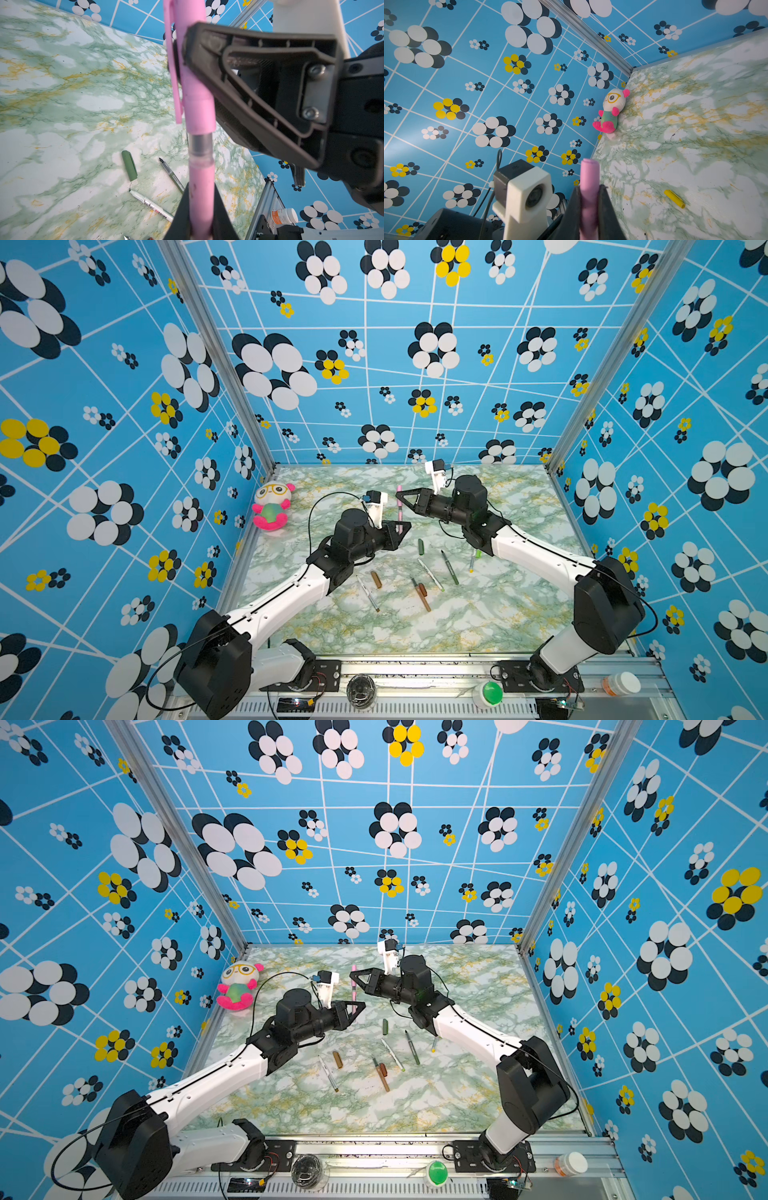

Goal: Insert the pens into the pen caps

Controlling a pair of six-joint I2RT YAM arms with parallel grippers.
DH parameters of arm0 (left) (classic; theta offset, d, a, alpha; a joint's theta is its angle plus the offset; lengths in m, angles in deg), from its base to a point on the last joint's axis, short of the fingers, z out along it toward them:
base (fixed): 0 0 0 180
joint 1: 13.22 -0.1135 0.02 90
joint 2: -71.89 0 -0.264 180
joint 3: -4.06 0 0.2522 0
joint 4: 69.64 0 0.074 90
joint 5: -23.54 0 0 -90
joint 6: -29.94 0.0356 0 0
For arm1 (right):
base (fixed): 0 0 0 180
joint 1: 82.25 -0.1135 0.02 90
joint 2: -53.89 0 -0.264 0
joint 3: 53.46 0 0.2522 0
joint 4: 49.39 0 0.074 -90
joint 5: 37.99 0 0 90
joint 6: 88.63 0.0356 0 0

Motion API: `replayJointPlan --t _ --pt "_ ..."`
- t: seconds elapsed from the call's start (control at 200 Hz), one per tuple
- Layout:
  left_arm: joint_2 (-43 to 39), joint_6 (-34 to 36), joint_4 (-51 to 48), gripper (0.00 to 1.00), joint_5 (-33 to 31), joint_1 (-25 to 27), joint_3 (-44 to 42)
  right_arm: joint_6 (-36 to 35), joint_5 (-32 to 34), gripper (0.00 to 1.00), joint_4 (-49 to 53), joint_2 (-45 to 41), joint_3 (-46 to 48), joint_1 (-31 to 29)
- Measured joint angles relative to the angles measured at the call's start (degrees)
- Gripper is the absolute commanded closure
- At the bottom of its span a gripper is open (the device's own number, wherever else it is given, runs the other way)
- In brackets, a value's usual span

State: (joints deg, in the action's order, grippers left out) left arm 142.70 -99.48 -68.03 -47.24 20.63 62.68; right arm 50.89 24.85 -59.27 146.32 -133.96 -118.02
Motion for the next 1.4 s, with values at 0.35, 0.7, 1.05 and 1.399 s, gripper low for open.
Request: replayJointPlan --t 0.35,0.7,1.05,1.399 --pt "2.03 4.83 -7.04 1.0 -1.57 -0.46 5.38 -3.91 0.76 1.0 0.68 -0.24 0.37 -0.02" --pt "3.06 10.8 -13.9 1.0 -0.9 -1.88 9.05 -4.5 2.38 1.0 -0.52 -0.57 1.64 -0.24" --pt "6.62 11.63 -14.16 1.0 1.01 -2.71 12.17 -3.61 6.8 1.0 -4.98 -0.44 3.78 -0.57" --pt "9.31 11.63 -14.38 1.0 3.21 -3.58 16.04 -2.78 10.67 1.0 -9.22 -0.39 4.52 -0.63"
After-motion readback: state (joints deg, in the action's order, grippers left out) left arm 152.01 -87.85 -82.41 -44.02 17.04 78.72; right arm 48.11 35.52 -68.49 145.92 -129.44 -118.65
